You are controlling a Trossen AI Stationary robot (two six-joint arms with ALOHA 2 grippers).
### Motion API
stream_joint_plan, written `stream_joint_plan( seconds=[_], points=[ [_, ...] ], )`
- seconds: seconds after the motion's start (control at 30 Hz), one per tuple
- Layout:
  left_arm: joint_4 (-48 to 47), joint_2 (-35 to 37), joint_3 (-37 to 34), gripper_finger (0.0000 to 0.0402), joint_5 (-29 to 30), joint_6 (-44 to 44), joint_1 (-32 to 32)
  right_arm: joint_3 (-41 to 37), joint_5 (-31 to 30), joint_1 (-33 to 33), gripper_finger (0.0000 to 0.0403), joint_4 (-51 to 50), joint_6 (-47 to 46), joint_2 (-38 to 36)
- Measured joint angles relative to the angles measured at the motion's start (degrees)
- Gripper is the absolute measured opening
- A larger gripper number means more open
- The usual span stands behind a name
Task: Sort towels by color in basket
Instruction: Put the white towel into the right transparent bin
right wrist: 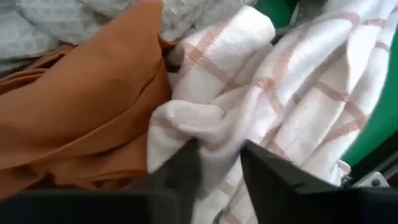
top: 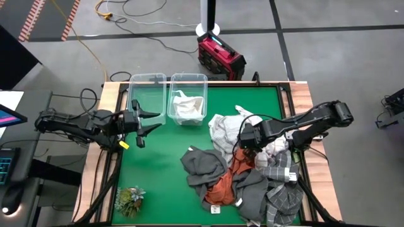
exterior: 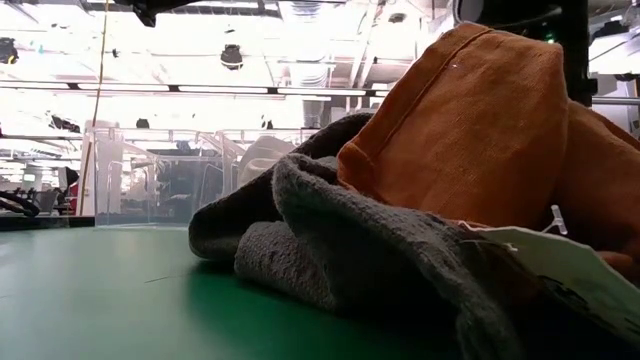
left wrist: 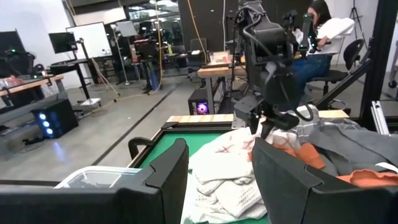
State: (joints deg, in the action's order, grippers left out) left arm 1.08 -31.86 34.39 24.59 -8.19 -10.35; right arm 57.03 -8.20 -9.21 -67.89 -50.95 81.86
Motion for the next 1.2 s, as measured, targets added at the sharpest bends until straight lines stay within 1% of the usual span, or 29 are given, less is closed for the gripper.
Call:
stream_joint_plan(
  seconds=[0.13, 0.17, 0.2, 0.27, 0.33, 0.4, 0.5, 0.6, 0.7, 0.87, 1.0, 1.1, 1.2],
  points=[
    [0.1, 0.0, 0.0, 0.0167, 0.1, -0.8, 0.0, -0.2, 1.3, 0.0, 0.0036, 3.7, 3.4, 0.0],
    [0.1, 0.0, 0.0, 0.0167, 0.2, -1.0, 0.0, -0.2, 2.3, 0.0, 0.0022, 4.9, 4.9, -0.1],
    [0.2, 0.0, 0.0, 0.0167, 0.4, -1.2, 0.0, 0.2, 3.5, 0.0, 0.0018, 5.4, 6.1, -0.1],
    [0.2, 0.0, 0.0, 0.0167, 0.8, -1.2, 0.1, 2.2, 4.7, 0.0, 0.0027, 4.9, 6.4, -0.1],
    [0.2, 0.0, 0.0, 0.0167, 1.4, -1.2, 0.1, 5.2, 4.8, 0.0, 0.0042, 4.3, 7.5, -0.1],
    [0.1, 0.0, 0.0, 0.0167, 2.1, -1.2, 0.1, 8.9, 4.6, 0.0, 0.0046, 4.2, 9.7, -0.1],
    [0.2, 0.0, 0.0, 0.0167, 2.2, -2.0, 0.1, 15.0, 2.6, -0.1, 0.0033, 5.6, 14.5, -0.2],
    [0.2, 0.0, 0.0, 0.0167, 2.2, -2.0, 0.1, 21.1, 0.7, 0.6, 0.0018, 9.0, 21.5, -0.2],
    [0.2, 0.0, 0.0, 0.0167, 2.2, -2.0, 0.1, 26.8, 0.3, 2.1, 0.0019, 15.1, 29.5, -0.2],
    [0.2, 0.0, 0.0, 0.0167, 2.2, -2.5, 0.1, 35.5, 0.1, 4.6, 0.0036, 24.0, 41.7, -0.2],
    [0.1, 0.0, 0.0, 0.0167, 2.1, -3.1, 0.1, 41.9, 0.5, 6.1, 0.0031, 30.8, 53.7, -0.2],
    [0.1, 0.0, 0.0, 0.0167, 2.1, -3.1, 0.1, 45.0, 0.6, 6.4, 0.0024, 38.4, 63.4, -0.2],
    [0.1, 0.0, 0.0, 0.0167, 2.1, -3.1, 0.1, 46.4, 0.6, 6.4, 0.0027, 48.9, 71.5, -0.2]
  ],
)
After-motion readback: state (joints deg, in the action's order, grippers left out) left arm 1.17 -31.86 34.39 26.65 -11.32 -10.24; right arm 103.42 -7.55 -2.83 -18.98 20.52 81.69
